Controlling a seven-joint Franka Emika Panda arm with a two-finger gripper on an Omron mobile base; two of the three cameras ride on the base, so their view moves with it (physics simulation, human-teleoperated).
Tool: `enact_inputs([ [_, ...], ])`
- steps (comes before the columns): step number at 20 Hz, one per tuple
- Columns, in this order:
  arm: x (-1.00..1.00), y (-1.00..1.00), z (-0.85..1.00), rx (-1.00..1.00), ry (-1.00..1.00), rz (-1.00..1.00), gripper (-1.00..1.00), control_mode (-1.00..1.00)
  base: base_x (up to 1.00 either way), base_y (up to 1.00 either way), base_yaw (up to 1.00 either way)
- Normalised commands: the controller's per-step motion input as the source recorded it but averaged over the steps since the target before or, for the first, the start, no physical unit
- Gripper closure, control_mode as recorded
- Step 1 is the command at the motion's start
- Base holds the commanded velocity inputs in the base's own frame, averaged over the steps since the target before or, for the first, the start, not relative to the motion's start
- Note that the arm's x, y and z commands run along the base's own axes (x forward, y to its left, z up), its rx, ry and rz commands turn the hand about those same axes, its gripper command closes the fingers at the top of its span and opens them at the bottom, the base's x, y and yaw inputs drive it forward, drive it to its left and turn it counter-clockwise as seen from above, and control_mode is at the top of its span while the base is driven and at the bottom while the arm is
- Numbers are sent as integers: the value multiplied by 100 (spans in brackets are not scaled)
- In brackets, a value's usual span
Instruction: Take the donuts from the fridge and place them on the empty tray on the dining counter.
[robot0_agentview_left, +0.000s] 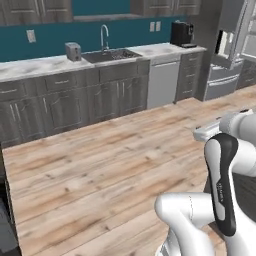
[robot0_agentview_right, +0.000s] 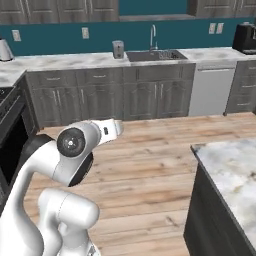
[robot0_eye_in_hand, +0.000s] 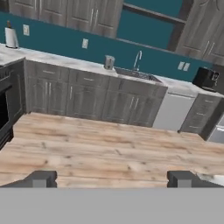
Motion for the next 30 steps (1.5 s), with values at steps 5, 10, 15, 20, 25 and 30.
enact_inputs([
  [5,0,0,0,0,0,0,-100,100,100,4,-23],
  [10,0,0,0,0,0,0,-100,100,100,3,-51],
  [15,0,0,0,0,0,0,-100,100,100,11,-71],
  [20,0,0,0,0,0,0,-100,100,100,53,-79],
  [25,0,0,0,0,0,0,-100,100,100,77,-75],
  [30,0,0,0,0,0,0,-100,100,100,92,-61],
])
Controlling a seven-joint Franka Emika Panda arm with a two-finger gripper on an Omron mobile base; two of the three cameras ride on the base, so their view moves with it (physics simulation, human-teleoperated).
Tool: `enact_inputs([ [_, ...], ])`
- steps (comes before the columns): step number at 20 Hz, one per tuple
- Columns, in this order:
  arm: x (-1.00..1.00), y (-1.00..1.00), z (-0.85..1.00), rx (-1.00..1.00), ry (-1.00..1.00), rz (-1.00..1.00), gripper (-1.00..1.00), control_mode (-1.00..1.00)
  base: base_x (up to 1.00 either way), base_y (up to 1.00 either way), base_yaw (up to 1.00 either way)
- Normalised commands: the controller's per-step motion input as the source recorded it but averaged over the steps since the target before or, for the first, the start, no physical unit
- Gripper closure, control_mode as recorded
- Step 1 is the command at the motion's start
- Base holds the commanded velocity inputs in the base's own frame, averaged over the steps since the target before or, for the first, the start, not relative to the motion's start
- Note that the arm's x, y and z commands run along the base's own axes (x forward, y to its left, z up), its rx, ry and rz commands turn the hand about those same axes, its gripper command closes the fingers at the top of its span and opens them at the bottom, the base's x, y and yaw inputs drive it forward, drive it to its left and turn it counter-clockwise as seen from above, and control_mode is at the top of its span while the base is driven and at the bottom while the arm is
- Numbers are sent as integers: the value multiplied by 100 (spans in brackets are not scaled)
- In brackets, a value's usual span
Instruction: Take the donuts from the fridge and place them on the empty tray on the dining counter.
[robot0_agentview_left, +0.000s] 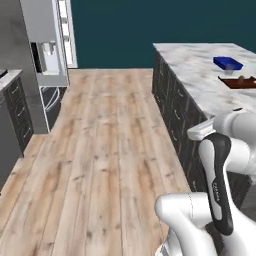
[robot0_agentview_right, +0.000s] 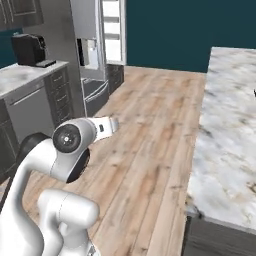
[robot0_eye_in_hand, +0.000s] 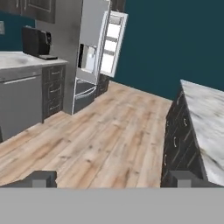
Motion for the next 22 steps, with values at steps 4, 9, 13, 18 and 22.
enact_inputs([
  [4,0,0,0,0,0,0,-100,100,100,91,-33],
  [9,0,0,0,0,0,0,-100,100,100,71,-9],
  [13,0,0,0,0,0,0,-100,100,100,-2,1],
  [18,0,0,0,0,0,0,-100,100,100,-34,20],
  [22,0,0,0,0,0,0,-100,100,100,-29,25],
])
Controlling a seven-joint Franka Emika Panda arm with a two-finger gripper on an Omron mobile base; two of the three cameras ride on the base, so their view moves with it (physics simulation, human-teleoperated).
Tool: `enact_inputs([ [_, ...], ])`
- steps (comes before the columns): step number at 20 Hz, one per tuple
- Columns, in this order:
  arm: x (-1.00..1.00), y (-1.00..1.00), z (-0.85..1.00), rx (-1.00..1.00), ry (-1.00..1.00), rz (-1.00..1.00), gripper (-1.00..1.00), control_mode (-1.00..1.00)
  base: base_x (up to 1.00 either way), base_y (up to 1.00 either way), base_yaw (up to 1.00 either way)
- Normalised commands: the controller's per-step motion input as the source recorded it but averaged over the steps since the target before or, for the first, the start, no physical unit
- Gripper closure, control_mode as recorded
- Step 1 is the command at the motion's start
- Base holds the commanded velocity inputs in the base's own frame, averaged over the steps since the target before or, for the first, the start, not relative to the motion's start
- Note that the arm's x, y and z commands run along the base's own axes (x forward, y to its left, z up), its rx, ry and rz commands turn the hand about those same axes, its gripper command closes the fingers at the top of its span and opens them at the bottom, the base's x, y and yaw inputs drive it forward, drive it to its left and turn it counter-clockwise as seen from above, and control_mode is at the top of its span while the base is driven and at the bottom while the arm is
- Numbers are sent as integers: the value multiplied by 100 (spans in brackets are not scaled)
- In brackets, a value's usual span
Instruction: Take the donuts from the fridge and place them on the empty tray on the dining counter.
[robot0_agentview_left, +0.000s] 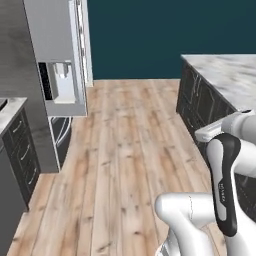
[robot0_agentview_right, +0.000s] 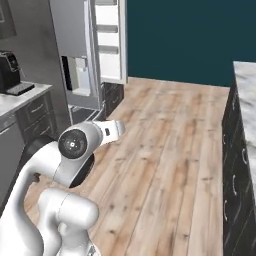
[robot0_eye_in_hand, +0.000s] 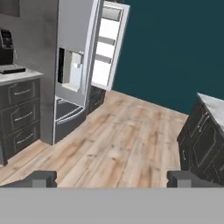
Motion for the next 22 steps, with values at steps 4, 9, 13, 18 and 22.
enact_inputs([
  [4,0,0,0,0,0,0,-100,100,100,-42,26],
  [9,0,0,0,0,0,0,-100,100,100,-63,28],
  [13,0,0,0,0,0,0,-100,100,100,-74,31],
  [18,0,0,0,0,0,0,-100,100,100,-66,39],
  [22,0,0,0,0,0,0,-100,100,100,-66,46],
])
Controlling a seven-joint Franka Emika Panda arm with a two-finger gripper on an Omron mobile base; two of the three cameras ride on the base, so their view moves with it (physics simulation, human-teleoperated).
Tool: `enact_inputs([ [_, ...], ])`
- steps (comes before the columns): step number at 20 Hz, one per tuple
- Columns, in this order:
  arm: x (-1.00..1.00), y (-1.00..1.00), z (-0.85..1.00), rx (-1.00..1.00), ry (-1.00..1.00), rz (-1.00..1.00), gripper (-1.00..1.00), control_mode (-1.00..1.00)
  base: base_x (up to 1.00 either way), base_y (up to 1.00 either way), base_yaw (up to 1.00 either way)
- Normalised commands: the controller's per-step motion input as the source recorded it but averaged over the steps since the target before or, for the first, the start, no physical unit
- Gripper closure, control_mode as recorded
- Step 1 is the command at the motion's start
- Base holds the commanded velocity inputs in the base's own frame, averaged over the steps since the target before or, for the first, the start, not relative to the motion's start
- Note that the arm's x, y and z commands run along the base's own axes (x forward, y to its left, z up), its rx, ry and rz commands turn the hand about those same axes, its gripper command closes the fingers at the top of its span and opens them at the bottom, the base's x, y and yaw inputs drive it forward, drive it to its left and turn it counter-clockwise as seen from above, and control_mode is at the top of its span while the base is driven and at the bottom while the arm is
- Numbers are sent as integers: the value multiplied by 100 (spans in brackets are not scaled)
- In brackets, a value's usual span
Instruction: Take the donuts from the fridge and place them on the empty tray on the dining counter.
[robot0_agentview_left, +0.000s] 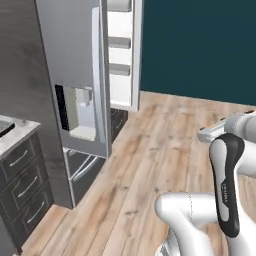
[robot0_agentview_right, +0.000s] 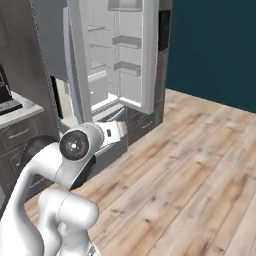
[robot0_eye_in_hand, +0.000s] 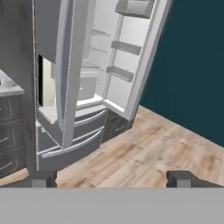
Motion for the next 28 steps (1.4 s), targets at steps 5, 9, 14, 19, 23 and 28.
enact_inputs([
  [5,0,0,0,0,0,0,-100,100,99,-82,39],
  [9,0,0,0,0,0,0,-100,100,92,-70,27],
  [14,0,0,0,0,0,0,-100,100,81,-30,29],
  [19,0,0,0,0,0,0,-100,100,77,0,33],
  [23,0,0,0,0,0,0,-100,100,65,-37,40],
  [28,0,0,0,0,0,0,-100,100,59,-38,41],
])
